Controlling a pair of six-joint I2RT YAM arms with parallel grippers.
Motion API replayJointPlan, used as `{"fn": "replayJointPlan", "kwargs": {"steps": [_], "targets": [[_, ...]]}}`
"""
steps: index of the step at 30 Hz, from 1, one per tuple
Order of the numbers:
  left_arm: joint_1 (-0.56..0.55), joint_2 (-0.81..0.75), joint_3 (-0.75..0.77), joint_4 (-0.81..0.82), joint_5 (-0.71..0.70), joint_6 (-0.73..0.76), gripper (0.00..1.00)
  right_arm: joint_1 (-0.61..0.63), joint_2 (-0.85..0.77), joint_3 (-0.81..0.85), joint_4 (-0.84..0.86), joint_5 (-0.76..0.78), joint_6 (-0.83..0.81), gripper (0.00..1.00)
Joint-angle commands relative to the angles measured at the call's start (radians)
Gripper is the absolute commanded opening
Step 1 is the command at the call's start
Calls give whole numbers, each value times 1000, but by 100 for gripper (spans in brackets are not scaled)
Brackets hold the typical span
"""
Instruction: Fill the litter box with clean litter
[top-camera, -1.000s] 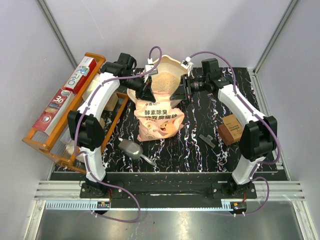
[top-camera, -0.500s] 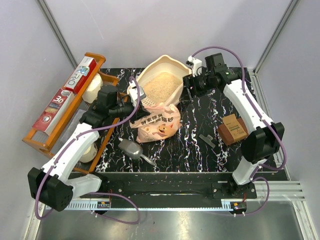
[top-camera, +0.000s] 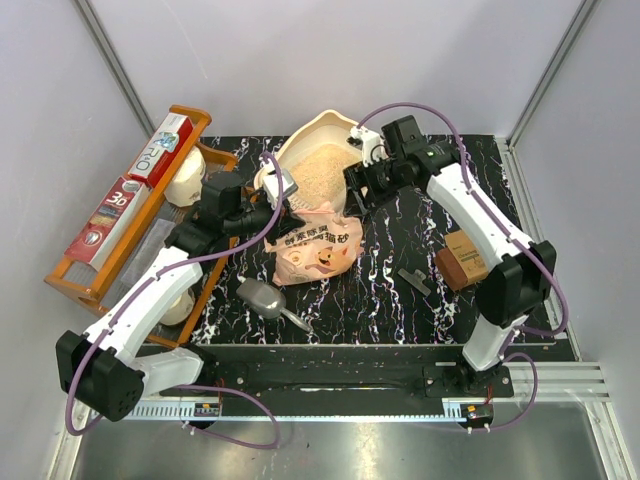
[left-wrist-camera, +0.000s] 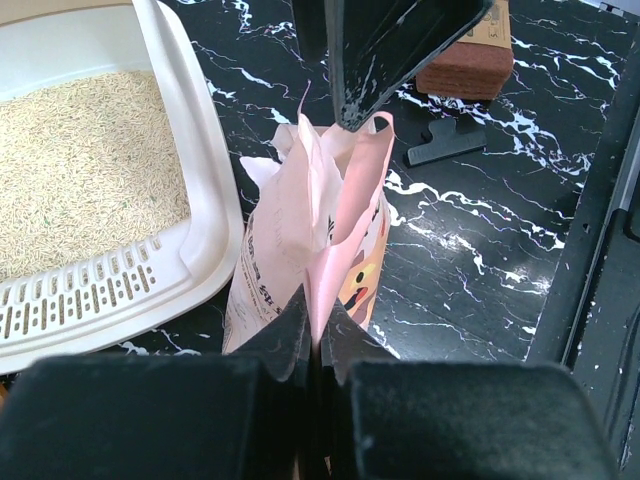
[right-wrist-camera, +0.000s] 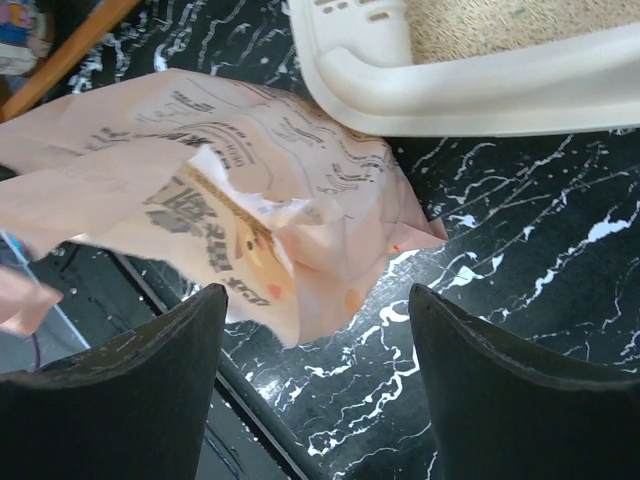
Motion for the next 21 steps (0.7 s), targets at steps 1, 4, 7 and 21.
{"fn": "replayJointPlan", "kwargs": {"steps": [1, 4, 7, 21], "targets": [[-11, -35, 32, 200, 19, -22, 0, 33, 32, 23, -9, 83, 13, 80], [-11, -46, 30, 200, 16, -20, 0, 61, 42, 0, -12, 95, 24, 83], [-11, -63, 18, 213, 16, -23, 0, 78, 48, -32, -2, 132, 75, 88], [-29, -144, -105, 269, -1, 46, 0, 6, 8, -113, -54, 571, 168, 97]]}}
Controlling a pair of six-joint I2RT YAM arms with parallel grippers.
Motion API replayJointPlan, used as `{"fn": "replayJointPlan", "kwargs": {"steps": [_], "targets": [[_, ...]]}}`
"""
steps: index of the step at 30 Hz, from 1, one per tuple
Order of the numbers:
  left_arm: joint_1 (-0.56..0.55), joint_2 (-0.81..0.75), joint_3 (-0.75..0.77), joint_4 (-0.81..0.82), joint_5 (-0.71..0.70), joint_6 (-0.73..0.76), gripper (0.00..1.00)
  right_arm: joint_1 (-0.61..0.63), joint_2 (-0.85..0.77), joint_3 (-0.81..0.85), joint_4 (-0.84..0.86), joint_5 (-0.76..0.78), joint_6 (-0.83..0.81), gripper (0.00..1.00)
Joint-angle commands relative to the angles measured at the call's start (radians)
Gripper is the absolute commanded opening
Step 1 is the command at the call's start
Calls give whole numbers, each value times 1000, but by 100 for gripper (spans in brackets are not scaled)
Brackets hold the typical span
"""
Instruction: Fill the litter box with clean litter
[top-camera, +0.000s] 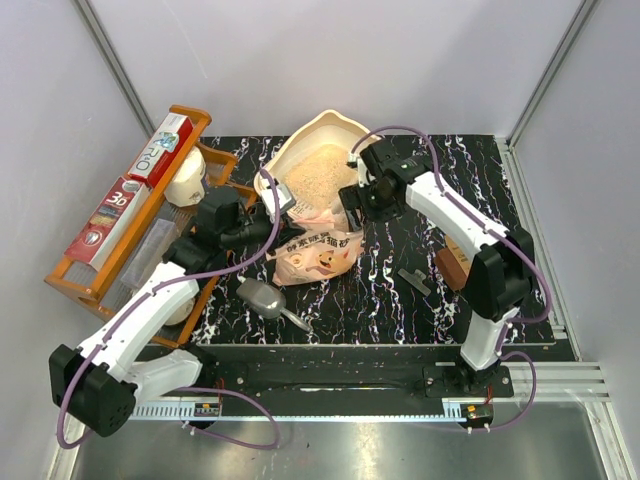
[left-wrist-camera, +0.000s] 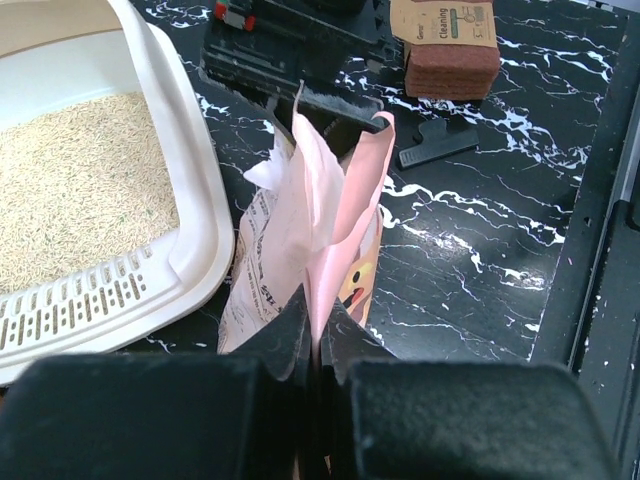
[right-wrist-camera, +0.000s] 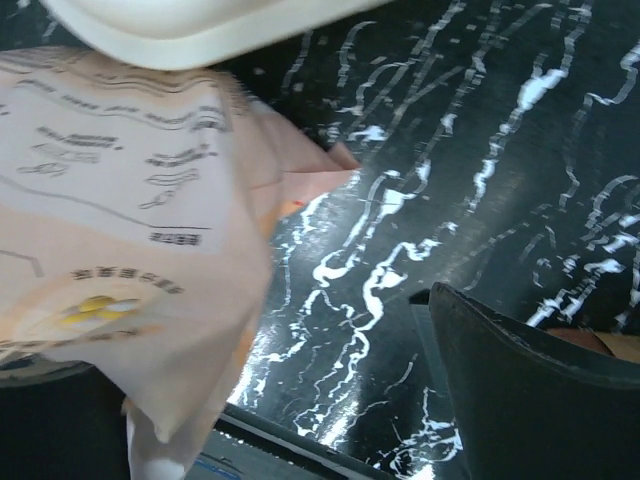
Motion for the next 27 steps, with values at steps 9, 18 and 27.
{"fn": "replayJointPlan", "kwargs": {"steps": [9, 18, 27], "targets": [[-15, -58, -20, 221, -17, 41, 0, -94, -58, 26, -32, 166, 32, 92], [9, -34, 100, 156, -87, 163, 0, -36, -4, 150, -27, 42, 15, 81], [33, 9, 171, 137, -106, 227, 0, -28, 62, 205, -9, 28, -3, 80]]}}
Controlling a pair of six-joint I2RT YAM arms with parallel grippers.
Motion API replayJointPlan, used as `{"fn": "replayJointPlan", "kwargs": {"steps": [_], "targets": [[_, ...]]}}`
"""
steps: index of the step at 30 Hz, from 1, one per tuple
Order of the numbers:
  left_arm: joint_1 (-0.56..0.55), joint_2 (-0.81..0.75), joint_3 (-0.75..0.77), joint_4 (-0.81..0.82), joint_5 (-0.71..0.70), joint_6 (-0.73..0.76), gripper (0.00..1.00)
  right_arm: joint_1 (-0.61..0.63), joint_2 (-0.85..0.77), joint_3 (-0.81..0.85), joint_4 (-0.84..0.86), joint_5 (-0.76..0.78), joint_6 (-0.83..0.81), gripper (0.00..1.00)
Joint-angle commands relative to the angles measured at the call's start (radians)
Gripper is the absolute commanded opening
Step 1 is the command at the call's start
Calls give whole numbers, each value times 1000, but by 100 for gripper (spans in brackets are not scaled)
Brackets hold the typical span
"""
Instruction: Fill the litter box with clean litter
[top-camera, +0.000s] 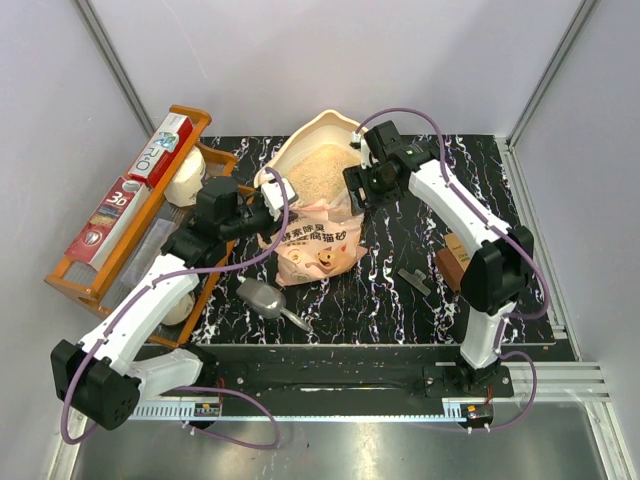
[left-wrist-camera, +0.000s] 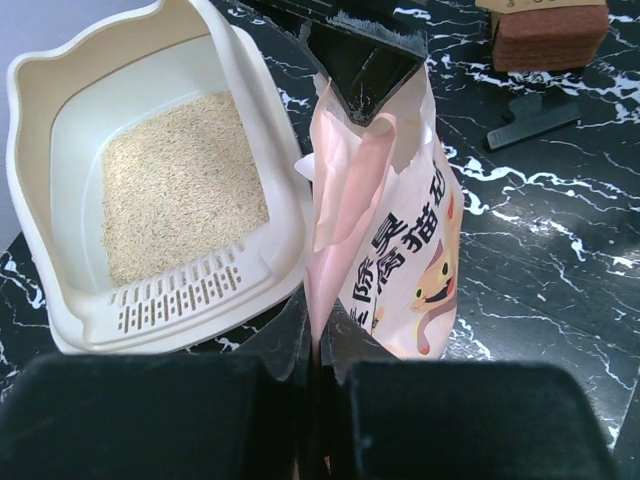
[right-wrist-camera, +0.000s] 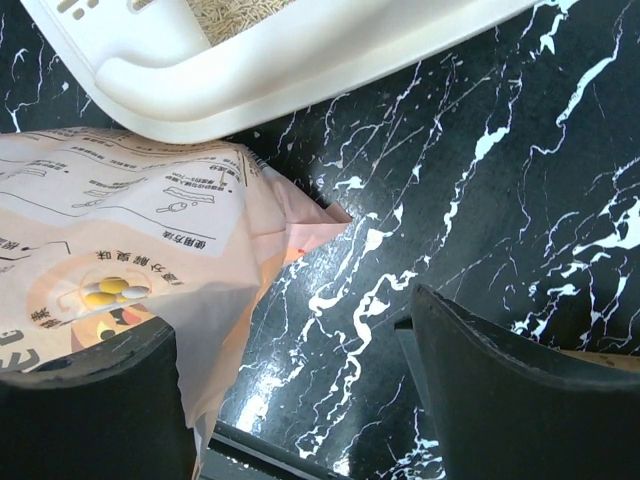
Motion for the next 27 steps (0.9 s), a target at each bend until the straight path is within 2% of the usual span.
{"fn": "replayJointPlan", "kwargs": {"steps": [1, 3, 6, 7, 11, 15, 17, 20, 25, 26, 27], "targets": [[16, -18, 108, 174, -13, 54, 0, 5, 41, 69, 28, -10, -24, 80], [16, -12, 108, 174, -33, 49, 0, 5, 45, 85, 30, -10, -30, 80], [16, 0, 134, 127, -29, 47, 33, 7, 41, 86, 41, -32, -47, 80], [16, -3, 144, 115, -23, 43, 41, 7, 32, 88, 44, -73, -56, 81], [16, -44, 193, 3, -3, 35, 58, 5, -24, 127, 61, -130, -110, 93], [18, -130, 158, -120, 5, 75, 67, 5, -129, 157, 88, -145, -164, 96], [18, -181, 127, -198, 11, 84, 68, 2, -159, 151, 102, -145, -180, 98], [16, -234, 64, -342, 88, 185, 69, -4, -205, 125, 108, -162, -208, 100], [15, -235, -8, -577, 171, 538, 69, -55, -235, 71, 113, -159, -201, 100], [15, -222, -11, -688, 178, 604, 69, -68, -237, 71, 111, -165, -181, 100], [15, -205, -11, -750, 182, 755, 69, -79, -242, 69, 116, -182, -173, 100]]}}
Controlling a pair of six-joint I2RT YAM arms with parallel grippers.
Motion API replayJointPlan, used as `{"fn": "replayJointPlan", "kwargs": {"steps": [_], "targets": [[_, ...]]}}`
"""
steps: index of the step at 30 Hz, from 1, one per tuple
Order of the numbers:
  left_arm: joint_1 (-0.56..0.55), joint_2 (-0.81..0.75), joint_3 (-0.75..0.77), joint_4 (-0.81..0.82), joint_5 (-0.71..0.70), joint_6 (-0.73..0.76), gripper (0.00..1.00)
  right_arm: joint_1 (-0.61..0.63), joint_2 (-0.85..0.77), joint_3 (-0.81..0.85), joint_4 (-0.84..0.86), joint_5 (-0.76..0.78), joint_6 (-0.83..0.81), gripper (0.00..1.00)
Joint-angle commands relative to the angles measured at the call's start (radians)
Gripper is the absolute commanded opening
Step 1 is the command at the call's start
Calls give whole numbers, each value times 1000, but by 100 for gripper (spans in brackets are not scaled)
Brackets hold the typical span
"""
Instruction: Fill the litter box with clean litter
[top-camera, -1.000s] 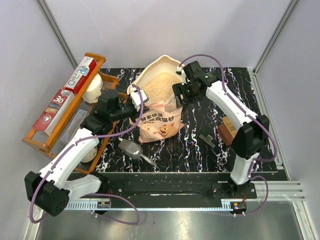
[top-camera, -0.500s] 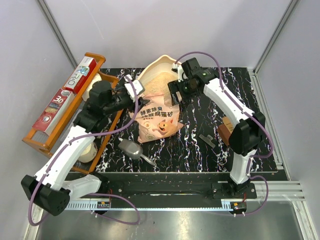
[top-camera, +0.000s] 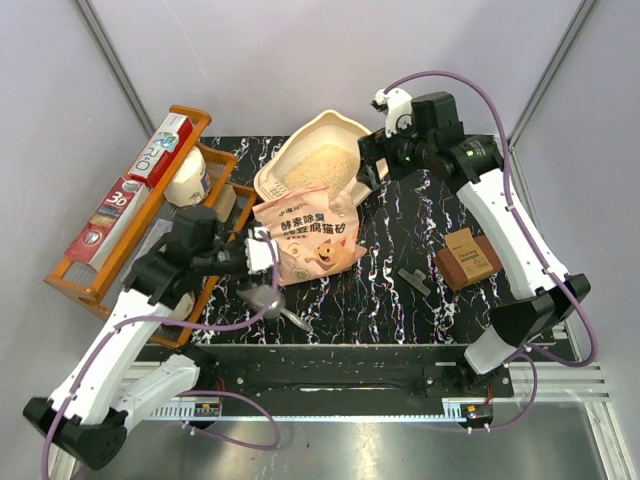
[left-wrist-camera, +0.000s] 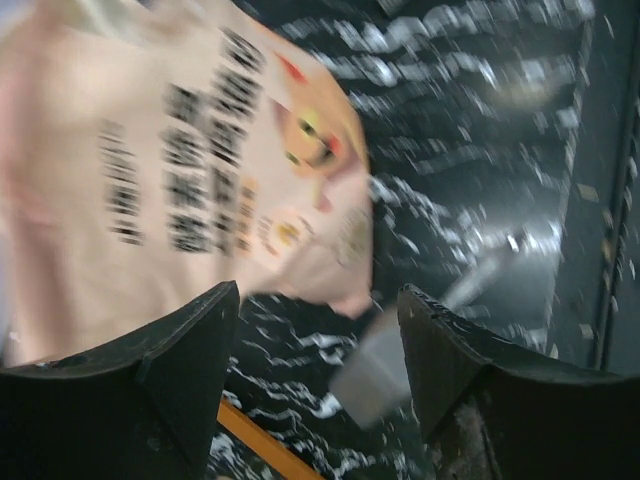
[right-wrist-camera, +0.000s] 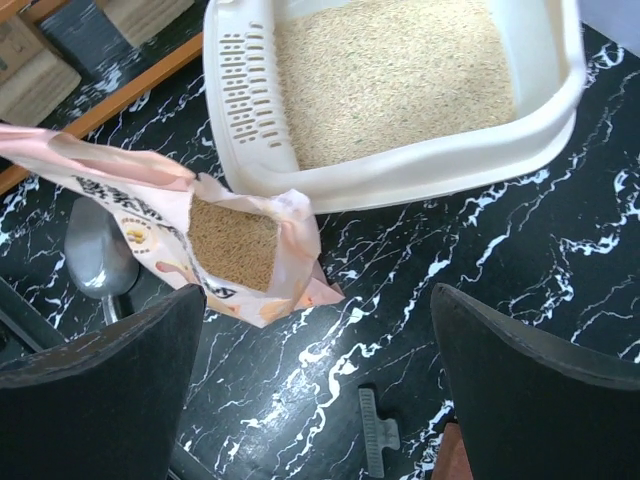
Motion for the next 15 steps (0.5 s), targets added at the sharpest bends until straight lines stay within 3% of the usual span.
{"fn": "replayJointPlan", "kwargs": {"steps": [1, 4, 8, 15], "targets": [[-3, 90, -23, -367, 74, 470, 69, -70, -7, -24, 35, -40, 15, 100], [-6, 148, -46, -421, 43, 590, 69, -88, -20, -35, 49, -40, 15, 100], [-29, 173, -127, -358, 24, 791, 69, -93, -46, -73, 62, -44, 9, 100], [-130, 337, -218, -222, 52, 914, 64, -110, -92, -116, 64, -37, 8, 100]]}}
